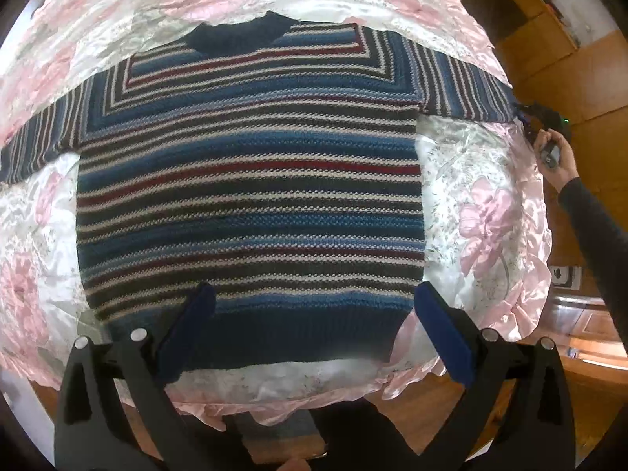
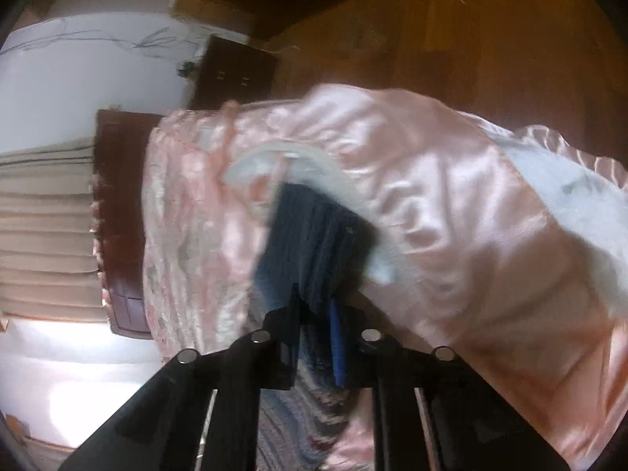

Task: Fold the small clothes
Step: 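Carry the held sleeve across the sweater body with the right tool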

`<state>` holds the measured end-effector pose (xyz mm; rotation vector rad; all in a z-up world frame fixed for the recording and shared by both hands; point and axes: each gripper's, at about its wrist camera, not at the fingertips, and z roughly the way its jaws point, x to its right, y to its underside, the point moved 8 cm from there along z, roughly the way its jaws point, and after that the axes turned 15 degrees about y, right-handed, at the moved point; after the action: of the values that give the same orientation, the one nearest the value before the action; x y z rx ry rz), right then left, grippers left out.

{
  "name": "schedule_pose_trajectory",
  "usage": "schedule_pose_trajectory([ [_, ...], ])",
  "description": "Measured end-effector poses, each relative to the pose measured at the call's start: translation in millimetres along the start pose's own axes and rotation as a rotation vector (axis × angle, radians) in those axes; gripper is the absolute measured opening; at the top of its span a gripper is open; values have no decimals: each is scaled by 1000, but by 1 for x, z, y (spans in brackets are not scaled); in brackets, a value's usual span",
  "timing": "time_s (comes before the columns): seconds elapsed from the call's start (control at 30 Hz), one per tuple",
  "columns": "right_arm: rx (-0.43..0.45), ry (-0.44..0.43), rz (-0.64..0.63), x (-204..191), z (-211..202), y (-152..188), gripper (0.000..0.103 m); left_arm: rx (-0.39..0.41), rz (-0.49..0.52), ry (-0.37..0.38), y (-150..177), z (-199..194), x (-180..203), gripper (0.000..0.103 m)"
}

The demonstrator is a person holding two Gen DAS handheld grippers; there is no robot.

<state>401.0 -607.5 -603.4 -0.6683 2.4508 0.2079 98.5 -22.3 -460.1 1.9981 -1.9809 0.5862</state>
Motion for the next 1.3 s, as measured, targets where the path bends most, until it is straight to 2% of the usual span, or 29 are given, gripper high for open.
schedule_pose_trajectory([
  [0.13,93,33,-195,-53,-39,22,13,20,-39,-6,1,-6,-17,100],
  [0.3,199,83,-427,-139,-82,82,12,58,-84,24,0,-22,-32,100],
  [0.53,310,141,-753,-256,-110,201,12,113,-118,41,10,-62,-65,100],
  [0.77,345,177,-1004,-329,-100,336,12,179,-174,55,26,-107,-114,100],
  [0.9,352,271,-1162,-349,-63,413,12,218,-214,52,31,-131,-151,100],
  [1.0,358,389,-1289,-344,-9,471,12,245,-246,50,34,-146,-178,100],
  [1.13,377,611,-1488,-311,87,543,11,281,-272,61,33,-163,-207,100],
  [1.23,362,704,-1604,-282,142,590,11,307,-282,78,20,-170,-222,100],
  [1.3,364,739,-1694,-266,164,615,11,335,-294,106,4,-173,-232,100],
])
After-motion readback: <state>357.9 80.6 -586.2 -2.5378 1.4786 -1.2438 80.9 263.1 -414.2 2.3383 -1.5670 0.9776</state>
